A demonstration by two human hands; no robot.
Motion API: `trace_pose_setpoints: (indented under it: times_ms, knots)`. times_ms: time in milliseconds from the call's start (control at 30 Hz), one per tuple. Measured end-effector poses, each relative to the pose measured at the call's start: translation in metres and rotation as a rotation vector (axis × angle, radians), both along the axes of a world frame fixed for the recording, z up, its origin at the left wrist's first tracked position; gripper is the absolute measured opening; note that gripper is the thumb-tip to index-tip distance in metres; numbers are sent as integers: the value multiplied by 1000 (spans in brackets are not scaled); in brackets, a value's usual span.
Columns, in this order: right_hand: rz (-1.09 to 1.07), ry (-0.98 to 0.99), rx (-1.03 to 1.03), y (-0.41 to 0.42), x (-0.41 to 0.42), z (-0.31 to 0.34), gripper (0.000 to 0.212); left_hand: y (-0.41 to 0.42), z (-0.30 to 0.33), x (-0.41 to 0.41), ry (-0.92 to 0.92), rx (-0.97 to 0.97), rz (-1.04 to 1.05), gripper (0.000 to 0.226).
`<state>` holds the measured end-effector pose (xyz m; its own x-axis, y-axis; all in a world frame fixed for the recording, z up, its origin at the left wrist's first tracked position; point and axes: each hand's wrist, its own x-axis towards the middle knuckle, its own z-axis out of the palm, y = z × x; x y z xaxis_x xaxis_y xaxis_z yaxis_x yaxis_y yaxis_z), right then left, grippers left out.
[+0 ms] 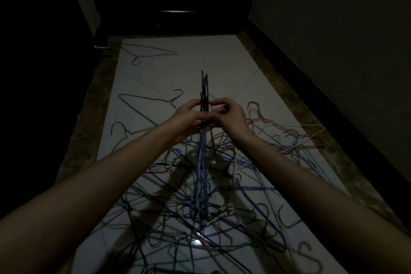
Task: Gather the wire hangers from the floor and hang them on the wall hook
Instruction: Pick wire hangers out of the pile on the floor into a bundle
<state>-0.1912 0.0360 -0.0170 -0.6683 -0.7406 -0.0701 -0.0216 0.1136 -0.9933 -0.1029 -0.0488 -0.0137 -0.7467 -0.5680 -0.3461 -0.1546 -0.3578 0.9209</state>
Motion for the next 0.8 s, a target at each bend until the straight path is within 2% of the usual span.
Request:
trace_pose_setpoints:
  times_ms: [167, 300, 467, 533, 700, 800]
  knots:
    - [86, 136, 116, 17, -5, -14, 20, -1, -6, 6, -32, -22, -11, 37]
    - [109, 139, 225, 53, -10, -45, 21, 0, -9, 11, -51, -12, 47, 30]
    - [193, 117, 476, 115, -1, -109, 19, -6, -14, 16, -76, 5, 56, 27]
    - [230, 174, 547, 132, 4, -126, 17, -10, -17, 17, -81, 4, 56, 29]
    - [357, 156, 679, 150, 22, -139, 31, -17, -23, 19, -92, 12, 76, 32]
    - [342, 229, 708, 147, 28, -147, 25, -20, -23, 21, -90, 17, 81, 27]
